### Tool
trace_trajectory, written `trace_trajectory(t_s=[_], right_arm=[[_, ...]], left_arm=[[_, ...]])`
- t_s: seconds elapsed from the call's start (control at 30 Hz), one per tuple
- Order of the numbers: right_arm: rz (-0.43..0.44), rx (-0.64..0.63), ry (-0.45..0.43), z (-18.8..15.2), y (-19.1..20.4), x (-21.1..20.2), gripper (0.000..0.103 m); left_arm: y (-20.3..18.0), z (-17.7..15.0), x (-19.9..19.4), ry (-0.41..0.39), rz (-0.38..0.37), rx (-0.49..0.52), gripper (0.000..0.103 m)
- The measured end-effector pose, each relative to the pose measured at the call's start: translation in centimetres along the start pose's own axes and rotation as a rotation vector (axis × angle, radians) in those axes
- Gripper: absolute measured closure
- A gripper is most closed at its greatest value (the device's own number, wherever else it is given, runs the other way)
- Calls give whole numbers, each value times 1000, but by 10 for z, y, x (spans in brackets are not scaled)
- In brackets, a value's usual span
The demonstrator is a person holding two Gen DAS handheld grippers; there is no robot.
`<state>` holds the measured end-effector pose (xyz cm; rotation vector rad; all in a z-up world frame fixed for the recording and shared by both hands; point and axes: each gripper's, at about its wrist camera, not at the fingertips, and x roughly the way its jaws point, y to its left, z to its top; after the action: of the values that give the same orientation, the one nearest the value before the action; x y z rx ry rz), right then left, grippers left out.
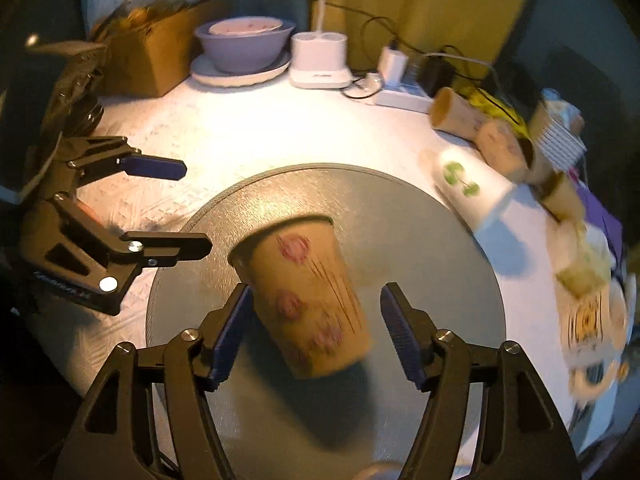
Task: Flip cup upright
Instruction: 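Carry the lying cup over the grey mat with the right gripper, then rotate the cup rim-up and lower it onto the mat with the right gripper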
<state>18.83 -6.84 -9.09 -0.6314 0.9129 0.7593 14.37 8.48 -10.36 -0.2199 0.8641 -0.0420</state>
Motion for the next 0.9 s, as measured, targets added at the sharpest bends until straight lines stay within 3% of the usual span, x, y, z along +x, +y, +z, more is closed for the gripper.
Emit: trace_trajectory(t_s=[0.27,0.67,0.9], right_arm=[[19,-117,114,25,13,24,34],[24,-154,220,47,11,50,34],[35,-71,174,52,-6,46,34]], left_arm=[[18,3,-4,-42,-20,-58,17],[30,-1,2,-31,-40,-95,17],[30,0,1,-38,-34,-104,17]])
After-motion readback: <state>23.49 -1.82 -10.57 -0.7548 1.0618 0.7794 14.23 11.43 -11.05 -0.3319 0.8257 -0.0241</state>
